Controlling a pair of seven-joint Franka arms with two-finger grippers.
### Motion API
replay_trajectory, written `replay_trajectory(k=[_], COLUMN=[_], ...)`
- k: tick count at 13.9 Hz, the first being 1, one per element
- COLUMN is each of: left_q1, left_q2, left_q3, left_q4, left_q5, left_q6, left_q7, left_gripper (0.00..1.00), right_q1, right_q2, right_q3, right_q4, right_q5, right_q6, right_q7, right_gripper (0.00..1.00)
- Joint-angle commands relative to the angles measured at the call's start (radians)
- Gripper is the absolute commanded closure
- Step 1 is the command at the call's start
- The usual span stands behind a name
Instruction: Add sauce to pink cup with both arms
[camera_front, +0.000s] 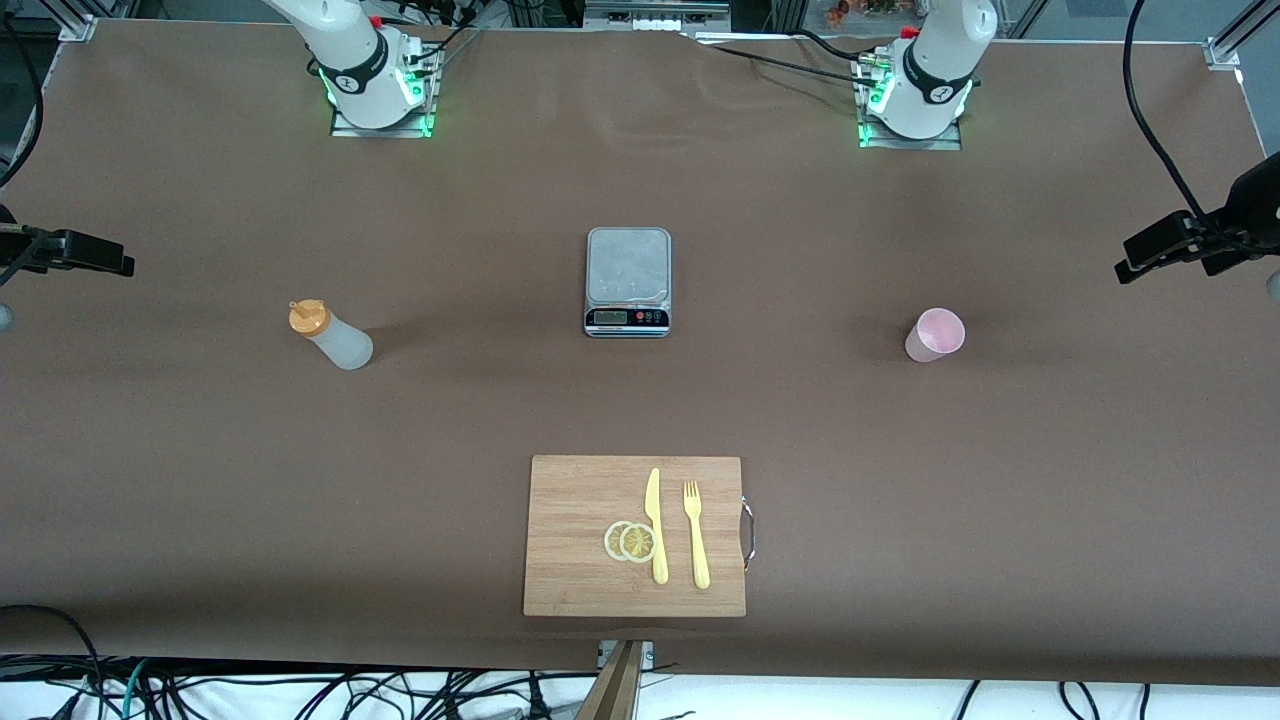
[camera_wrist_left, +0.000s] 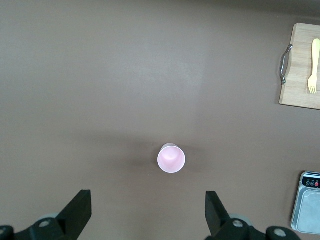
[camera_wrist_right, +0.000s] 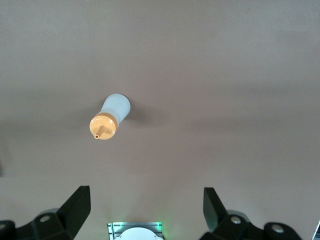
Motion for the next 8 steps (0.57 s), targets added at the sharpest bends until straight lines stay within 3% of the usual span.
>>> replay_trajectory(k=[1, 8], left_q1=[-0.006, -0.012], left_q2=[-0.011, -0.004], left_q3=[0.002, 0.002], left_q4=[-0.002, 0.006], left_q5=[-0.003, -0.006], left_q6=[0.013, 0.013], left_q7=[0.013, 0.011], left_gripper=[0.00, 0.00], right_q1=[-0.002, 0.001], right_q2=[0.003, 0.002], right_q3=[-0.001, -0.001], right_q4=[0.010, 0.010], right_q5=[0.001, 0.001], right_q6=[0.002, 0.002], right_q7=[-0.015, -0.015], right_gripper=[0.00, 0.00])
